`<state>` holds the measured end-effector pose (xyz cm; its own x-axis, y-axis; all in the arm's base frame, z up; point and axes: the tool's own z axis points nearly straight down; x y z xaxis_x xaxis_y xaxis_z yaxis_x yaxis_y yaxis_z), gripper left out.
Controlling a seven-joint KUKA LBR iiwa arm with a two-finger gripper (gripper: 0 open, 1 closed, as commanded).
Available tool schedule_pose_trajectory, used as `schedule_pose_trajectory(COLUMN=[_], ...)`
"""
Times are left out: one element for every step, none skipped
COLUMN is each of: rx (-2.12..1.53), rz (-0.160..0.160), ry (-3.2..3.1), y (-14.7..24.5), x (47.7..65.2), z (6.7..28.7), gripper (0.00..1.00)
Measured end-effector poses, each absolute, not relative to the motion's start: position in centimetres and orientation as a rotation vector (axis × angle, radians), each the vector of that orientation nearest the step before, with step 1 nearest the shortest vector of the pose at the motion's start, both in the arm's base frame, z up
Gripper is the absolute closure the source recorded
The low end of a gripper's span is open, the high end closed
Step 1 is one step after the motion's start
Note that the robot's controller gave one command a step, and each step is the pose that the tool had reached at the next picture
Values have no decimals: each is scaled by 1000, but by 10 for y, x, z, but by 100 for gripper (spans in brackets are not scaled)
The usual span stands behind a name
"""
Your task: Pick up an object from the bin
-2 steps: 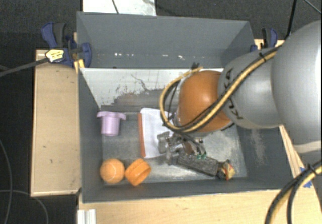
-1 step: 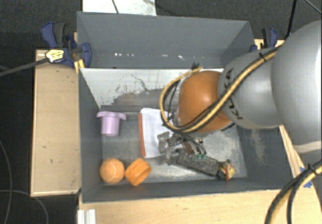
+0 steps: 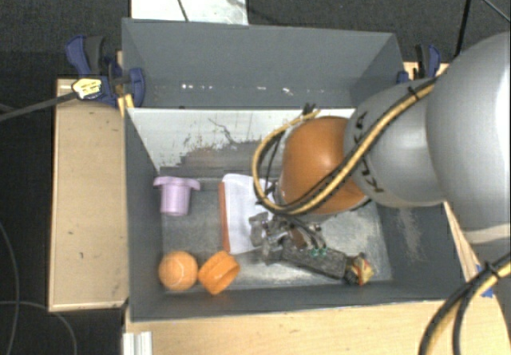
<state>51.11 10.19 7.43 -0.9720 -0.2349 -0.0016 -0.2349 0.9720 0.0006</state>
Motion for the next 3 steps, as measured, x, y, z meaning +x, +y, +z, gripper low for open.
schedule_pose_trajectory(rx=[-329, -328, -312], rz=[1, 2, -1], ry=[3125, 3123, 3132], y=[116, 119, 128], x=[505, 498, 497], z=[73, 71, 121], gripper=[100, 100, 100])
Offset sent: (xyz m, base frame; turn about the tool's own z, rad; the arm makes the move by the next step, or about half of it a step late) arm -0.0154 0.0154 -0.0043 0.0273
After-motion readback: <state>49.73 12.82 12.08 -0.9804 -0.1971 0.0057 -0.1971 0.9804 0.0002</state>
